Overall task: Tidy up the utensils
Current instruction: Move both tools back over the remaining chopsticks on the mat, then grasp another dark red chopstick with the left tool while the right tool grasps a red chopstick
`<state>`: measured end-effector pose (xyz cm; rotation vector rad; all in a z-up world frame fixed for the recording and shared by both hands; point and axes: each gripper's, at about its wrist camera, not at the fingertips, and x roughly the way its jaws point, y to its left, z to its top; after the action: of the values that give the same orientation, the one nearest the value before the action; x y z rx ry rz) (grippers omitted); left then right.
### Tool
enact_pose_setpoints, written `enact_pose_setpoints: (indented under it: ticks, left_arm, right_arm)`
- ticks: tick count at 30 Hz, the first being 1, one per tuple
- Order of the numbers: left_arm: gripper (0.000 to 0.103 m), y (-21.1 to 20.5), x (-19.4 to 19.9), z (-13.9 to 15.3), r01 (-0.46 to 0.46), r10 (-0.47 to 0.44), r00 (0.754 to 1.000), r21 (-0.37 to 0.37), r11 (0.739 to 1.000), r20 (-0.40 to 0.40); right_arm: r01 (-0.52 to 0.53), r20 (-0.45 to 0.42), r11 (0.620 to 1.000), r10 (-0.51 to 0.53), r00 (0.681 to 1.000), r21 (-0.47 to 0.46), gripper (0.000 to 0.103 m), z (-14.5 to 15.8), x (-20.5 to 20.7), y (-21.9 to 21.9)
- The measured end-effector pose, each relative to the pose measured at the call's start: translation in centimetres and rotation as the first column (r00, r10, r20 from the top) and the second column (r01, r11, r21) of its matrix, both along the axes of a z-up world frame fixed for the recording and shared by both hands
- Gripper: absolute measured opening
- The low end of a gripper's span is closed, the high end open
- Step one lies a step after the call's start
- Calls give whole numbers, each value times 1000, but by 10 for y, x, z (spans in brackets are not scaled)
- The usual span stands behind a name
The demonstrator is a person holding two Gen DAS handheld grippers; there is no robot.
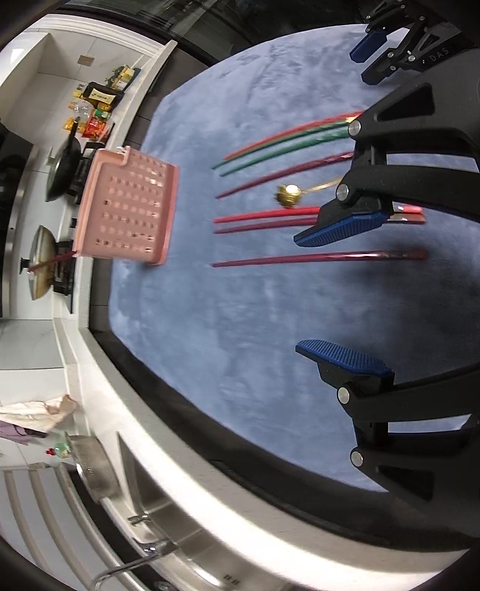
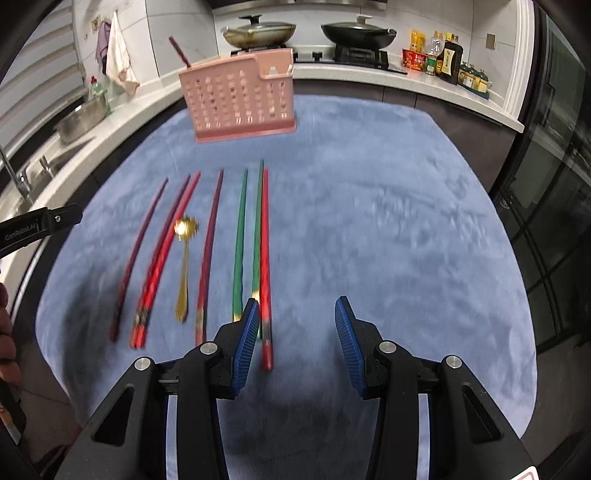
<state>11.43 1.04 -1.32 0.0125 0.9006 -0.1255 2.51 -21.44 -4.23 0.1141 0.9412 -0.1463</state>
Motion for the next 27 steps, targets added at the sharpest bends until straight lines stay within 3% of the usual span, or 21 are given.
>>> enact_pose_setpoints:
  ticks: [15,27]
  left_arm:
    - [50,-2,-30,-38,23,-22,999,26,999,-39]
    - [50,-9,-38,-55,49,-48,997,16,999,-61]
  right_arm:
    - [-12,-26,1000,12,1000,22,39,-29,-6,10]
    - [-5,-42,999,7,999,34,27,-41,-1,8]
